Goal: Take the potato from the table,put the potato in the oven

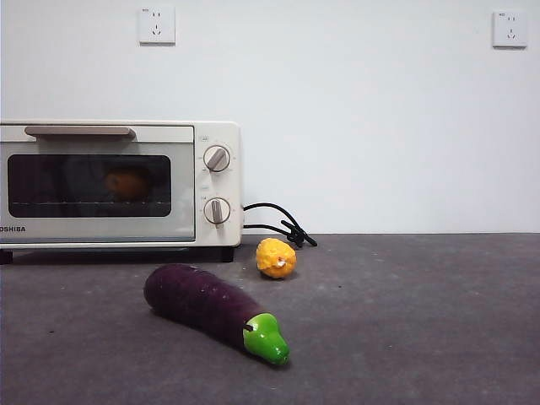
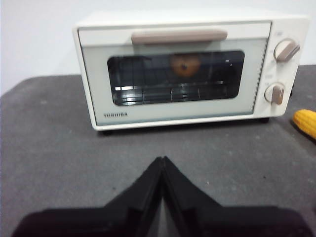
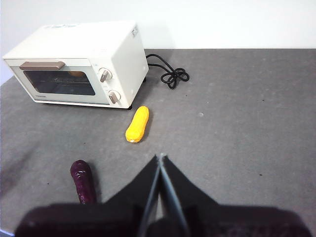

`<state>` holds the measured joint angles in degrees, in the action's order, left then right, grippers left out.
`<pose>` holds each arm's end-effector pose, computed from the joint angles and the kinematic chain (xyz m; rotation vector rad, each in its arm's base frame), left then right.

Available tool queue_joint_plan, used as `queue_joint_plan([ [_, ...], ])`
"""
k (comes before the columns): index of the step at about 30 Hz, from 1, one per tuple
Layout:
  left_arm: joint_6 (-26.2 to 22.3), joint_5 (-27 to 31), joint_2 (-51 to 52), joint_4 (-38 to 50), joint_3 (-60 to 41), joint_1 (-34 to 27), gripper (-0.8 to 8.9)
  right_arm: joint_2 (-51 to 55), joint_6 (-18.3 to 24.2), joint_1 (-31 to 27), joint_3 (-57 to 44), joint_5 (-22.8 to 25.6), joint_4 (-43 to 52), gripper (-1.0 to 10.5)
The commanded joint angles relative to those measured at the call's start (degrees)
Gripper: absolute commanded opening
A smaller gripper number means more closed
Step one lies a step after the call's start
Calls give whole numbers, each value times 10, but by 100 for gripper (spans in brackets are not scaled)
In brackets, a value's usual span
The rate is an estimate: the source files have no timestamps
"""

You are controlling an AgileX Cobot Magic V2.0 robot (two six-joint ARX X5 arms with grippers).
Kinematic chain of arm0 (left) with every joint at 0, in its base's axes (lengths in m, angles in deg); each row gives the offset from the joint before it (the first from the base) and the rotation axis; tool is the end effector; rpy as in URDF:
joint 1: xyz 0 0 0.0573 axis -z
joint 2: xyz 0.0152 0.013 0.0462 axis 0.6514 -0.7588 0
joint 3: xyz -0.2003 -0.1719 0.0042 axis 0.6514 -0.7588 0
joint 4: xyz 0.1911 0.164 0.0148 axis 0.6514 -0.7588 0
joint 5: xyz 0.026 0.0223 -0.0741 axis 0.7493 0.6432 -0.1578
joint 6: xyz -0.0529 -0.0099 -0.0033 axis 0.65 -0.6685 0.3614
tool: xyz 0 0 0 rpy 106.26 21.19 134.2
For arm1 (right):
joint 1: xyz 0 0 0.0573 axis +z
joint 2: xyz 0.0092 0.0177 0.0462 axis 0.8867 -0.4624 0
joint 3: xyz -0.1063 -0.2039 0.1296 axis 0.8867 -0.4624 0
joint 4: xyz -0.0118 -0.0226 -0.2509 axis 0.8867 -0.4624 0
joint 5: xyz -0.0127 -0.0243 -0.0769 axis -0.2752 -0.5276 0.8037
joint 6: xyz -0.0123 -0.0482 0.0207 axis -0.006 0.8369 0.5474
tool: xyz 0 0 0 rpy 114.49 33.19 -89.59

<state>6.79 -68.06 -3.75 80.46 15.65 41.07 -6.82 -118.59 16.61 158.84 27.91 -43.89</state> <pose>0.0963 -0.0005 0.1801 -0.0039 0.1173 0.0010 0.0254 0.0128 0.4194 0.0633 0.3940 0.3615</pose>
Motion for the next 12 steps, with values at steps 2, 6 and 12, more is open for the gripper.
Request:
queue_joint_plan([
  [2,8,0,28,7,-33,-2,-4,0,-4,0,-3,2,-13,2],
  [6,5,-8,44,13,-57,-2,-4,0,-4,0,-3,2,-13,2],
  [12,-10,-4,44,0,-57,-2,-4,0,-4,0,-2,2,-13,2],
])
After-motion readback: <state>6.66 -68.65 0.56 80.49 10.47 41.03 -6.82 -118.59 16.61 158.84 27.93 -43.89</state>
